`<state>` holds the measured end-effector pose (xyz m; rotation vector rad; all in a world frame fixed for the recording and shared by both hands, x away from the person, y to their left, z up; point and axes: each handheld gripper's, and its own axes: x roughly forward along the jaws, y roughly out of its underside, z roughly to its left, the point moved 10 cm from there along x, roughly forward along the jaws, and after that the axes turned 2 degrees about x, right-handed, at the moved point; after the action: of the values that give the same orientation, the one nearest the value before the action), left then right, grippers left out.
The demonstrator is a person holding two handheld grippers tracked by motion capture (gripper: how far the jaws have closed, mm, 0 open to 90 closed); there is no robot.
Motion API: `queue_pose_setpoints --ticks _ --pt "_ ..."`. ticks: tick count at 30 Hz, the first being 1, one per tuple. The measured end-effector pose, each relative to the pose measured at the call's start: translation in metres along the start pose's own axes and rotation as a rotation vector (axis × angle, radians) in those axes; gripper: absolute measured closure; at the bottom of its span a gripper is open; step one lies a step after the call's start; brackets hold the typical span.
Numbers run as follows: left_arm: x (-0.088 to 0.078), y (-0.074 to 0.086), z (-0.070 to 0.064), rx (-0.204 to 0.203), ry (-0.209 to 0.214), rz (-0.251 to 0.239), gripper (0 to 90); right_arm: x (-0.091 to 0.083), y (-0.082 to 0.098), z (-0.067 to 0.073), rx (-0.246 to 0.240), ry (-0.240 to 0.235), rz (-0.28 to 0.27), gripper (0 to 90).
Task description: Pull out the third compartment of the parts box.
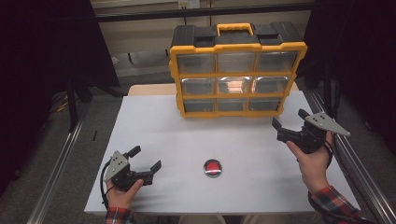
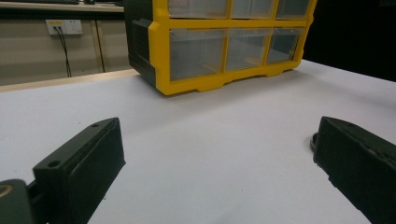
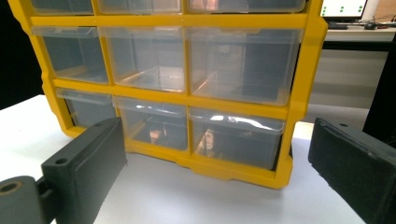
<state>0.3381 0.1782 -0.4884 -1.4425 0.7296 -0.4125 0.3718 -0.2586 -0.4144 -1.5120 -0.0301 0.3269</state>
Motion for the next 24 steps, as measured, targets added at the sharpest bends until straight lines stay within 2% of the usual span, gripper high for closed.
queue_pose_setpoints --ticks 8,9,10,16,24 --pt "0.000 0.000 0.000 0.000 0.000 0.003 1.8 0.007 -0.013 0.000 0.016 0.009 -0.017 3.9" --pt "0.000 0.000 -0.001 -0.014 -0.002 0.000 1.8 0.007 -0.014 0.000 0.012 0.004 -0.010 4.0" --pt "0.000 0.001 0.000 -0.005 -0.001 0.005 1.8 0.008 -0.015 0.000 0.013 0.008 -0.014 3.9" --pt "0.000 0.000 -0.001 -0.014 -0.002 0.001 1.8 0.012 -0.022 -0.001 0.007 0.016 -0.019 4.0" --pt "0.000 0.002 0.000 -0.006 -0.008 0.012 1.8 0.019 -0.033 -0.002 0.009 0.028 -0.020 4.0"
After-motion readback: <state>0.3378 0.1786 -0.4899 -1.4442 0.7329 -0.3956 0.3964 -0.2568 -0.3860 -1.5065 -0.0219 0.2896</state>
